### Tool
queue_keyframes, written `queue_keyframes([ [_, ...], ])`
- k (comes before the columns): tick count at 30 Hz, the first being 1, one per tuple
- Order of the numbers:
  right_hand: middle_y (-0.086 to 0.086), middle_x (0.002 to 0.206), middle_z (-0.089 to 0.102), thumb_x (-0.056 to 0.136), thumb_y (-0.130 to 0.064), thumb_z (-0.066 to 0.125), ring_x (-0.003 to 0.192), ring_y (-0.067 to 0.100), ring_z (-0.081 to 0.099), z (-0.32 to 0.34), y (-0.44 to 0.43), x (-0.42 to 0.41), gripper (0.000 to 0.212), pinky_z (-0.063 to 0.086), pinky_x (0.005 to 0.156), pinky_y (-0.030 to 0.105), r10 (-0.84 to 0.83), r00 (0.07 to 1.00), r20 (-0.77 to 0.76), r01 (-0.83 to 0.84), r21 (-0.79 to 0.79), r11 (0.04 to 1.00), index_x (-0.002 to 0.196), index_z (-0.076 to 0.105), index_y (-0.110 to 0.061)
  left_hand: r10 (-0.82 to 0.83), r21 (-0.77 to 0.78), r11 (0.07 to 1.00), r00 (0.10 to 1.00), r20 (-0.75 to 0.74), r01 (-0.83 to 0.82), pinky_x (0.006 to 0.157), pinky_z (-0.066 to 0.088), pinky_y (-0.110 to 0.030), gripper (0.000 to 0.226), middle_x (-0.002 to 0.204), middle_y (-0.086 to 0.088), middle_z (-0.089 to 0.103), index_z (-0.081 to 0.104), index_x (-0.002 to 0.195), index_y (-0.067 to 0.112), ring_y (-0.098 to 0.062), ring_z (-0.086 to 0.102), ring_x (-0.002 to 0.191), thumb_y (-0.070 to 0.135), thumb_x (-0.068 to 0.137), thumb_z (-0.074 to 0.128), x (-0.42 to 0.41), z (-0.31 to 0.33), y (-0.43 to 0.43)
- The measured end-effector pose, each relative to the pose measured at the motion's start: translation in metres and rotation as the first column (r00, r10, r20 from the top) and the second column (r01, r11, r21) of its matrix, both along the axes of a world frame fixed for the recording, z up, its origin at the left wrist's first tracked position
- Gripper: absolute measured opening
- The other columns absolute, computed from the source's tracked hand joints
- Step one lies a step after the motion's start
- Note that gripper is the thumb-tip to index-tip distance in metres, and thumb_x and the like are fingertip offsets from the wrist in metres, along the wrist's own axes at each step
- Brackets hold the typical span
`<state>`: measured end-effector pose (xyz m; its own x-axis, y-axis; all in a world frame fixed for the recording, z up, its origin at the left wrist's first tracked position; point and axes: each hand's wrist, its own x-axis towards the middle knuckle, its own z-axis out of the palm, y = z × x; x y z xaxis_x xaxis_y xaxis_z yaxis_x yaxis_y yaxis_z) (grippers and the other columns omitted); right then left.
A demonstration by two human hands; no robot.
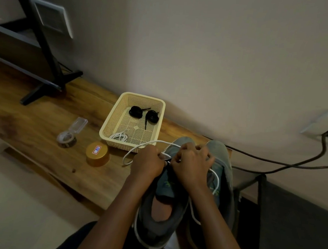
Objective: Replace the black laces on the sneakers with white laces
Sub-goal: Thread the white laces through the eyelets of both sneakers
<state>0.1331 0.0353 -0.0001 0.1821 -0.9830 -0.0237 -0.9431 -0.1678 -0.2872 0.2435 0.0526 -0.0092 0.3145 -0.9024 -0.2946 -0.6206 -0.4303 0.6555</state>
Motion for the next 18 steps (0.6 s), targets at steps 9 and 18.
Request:
queue_keyframes([
  [9,-0.005,0.122,0.050,0.092,-0.022,0.050,0.120,0.023,0.029,-0.003,0.003,0.005,0.020,0.015,0.104,0.042,-0.052,0.998,0.022,0.052,-0.009,0.999,0.094,0.068,-0.014,-0.128,0.018,0.991,0.985,-0.118,0.131,0.088,0.052,-0.034,0.021,0.100,-0.007,0.072,0.073,0.102,0.014,-0.021,0.065,0.097,0.014,0.081,0.070,0.006,0.008,0.003],
  [18,-0.001,0.115,0.052,0.091,-0.014,0.048,0.118,0.026,0.030,-0.005,0.005,0.008,0.017,0.017,0.099,0.041,-0.124,0.991,0.054,0.124,0.016,0.992,0.091,0.065,-0.010,-0.322,0.005,0.946,0.939,-0.120,0.325,0.086,0.053,-0.037,0.022,0.097,-0.007,0.072,0.074,0.102,0.013,-0.019,0.066,0.091,0.014,0.084,0.061,0.003,0.016,0.009],
])
